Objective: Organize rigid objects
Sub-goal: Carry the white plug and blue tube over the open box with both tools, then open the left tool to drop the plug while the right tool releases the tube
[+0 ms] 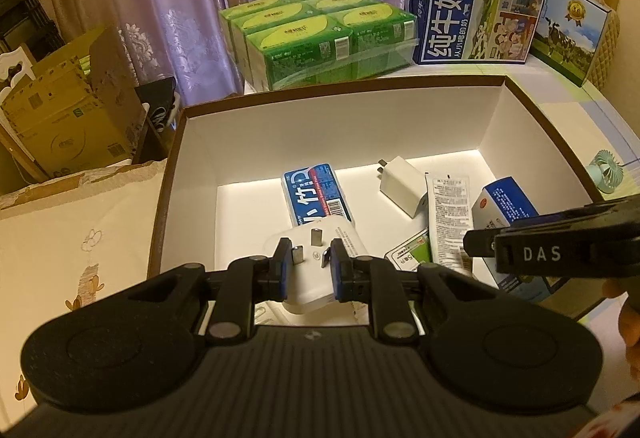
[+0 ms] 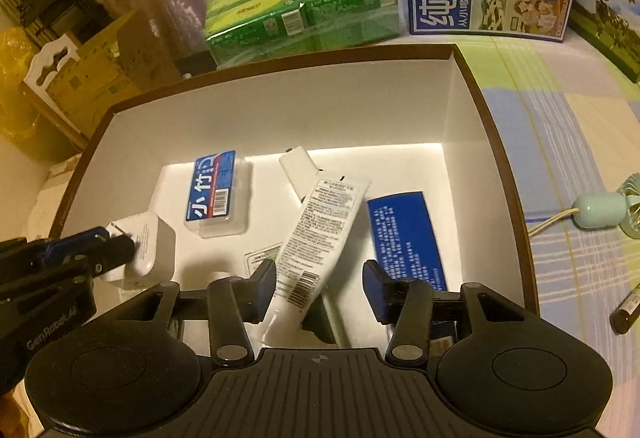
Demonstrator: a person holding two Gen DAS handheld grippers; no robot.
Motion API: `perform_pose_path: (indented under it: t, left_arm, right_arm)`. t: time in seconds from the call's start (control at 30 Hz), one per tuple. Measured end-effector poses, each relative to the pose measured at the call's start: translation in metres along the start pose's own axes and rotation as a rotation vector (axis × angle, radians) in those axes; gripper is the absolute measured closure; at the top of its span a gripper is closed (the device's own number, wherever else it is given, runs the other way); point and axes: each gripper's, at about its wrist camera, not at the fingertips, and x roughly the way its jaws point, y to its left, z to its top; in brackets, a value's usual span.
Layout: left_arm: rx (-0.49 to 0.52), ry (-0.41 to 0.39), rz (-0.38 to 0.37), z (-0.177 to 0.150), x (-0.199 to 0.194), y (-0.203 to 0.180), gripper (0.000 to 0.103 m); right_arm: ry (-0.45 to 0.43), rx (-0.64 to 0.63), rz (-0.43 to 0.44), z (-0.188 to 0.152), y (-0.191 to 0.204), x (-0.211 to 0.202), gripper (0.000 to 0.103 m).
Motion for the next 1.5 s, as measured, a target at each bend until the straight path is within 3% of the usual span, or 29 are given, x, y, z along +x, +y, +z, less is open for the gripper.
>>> perform_pose_path:
  t: [0.23, 0.3, 0.37, 0.87, 1.5]
  left_arm:
    - [0.001, -0.002, 0.001, 0.004, 0.009, 0.001, 0.087]
    - [0.001, -0.01, 0.011, 0.007, 0.01, 0.002, 0.075]
    - [-0.005, -0.011, 0.025, 0.008, 0.012, 0.004, 0.072]
    - [-0.063, 0.051, 0.014, -0.002, 0.01, 0.009, 0.07]
    - [-0.091, 0.009, 0.006, -0.007, -0.023, -0.004, 0.07]
  right_arm:
    - [0.016, -0.01, 0.008, 0.0, -0.002, 0.002, 0.056]
    - [0.02, -0.012, 0.013, 0.0, -0.002, 0.002, 0.056]
    - [0.025, -0.019, 0.018, 0.0, -0.002, 0.002, 0.055]
    - [0.048, -0.05, 0.022, -0.007, -0.002, -0.001, 0.052]
    - [0.013, -0.063, 0.059, -0.017, -0.003, -0.032, 0.051]
